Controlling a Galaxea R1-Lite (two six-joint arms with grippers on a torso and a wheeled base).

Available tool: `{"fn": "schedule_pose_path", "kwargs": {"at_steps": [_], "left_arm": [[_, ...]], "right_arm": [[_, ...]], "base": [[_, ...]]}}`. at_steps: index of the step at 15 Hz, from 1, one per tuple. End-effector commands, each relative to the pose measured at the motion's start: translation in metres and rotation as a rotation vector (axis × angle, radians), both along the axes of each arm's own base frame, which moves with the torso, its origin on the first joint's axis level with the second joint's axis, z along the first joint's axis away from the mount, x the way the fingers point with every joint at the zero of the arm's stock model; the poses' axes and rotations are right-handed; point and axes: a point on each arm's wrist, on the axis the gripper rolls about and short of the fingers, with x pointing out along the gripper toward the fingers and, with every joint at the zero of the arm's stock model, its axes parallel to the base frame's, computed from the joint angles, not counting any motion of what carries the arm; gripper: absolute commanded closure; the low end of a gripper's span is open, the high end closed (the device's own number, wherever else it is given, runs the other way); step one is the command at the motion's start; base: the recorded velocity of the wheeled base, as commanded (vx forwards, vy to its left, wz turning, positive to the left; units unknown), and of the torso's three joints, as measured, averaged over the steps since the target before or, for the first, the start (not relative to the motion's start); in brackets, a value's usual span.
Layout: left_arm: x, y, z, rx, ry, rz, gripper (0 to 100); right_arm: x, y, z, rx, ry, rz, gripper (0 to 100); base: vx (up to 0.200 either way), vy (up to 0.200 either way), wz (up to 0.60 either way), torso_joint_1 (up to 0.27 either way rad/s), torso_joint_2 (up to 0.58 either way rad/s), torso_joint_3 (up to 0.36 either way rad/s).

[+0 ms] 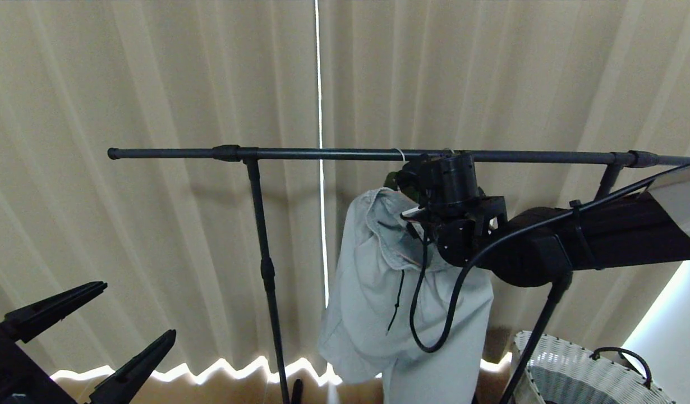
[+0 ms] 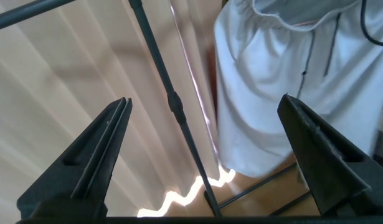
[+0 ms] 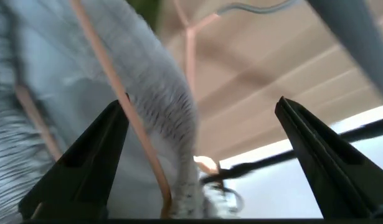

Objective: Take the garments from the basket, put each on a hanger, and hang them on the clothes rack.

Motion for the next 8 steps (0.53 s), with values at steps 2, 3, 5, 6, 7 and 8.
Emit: {"fn": "schedule_pose_path", "kwargs": {"at_steps": [2,3,5,6,7,8], "left_arm": [[-0.0008,0.0003,0.0007,-0.003,-0.006,0.000,0],[-0.0011,0.0004,0.0008,-0.003,-0.007,0.000,0],[-0.0011,0.0004,0.0008,-0.003,-0.007,0.000,0],[-0.0011,0.0004,0.0008,-0.003,-0.007,0.000,0],[-0.0011,0.0004,0.0008,-0.003,-0.007,0.000,0],[-0.0011,0.0004,0.0008,-0.003,-0.007,0.000,0]], "right_arm": [[-0.0041,0.0044,0.0034,0.063,-0.003,0.046,0],[-0.0038,0.0047,0.0029,0.069,-0.004,0.047,0],[-0.0035,0.0072,0.0020,0.129,-0.027,0.081,0],[-0.0056,0.0102,0.0017,0.153,-0.038,0.114,0],[-0.0075,0.0110,-0.0010,0.174,-0.046,0.144,0],[-0.0079,0.0114,-0.0021,0.202,-0.068,0.176,0]], "base": [[0.000,0.000,0.00,0.000,0.00,0.000],[0.000,0.000,0.00,0.000,0.00,0.000],[0.000,0.000,0.00,0.000,0.00,0.000],[0.000,0.000,0.00,0.000,0.00,0.000],[0.000,0.000,0.00,0.000,0.00,0.000],[0.000,0.000,0.00,0.000,0.00,0.000]]}}
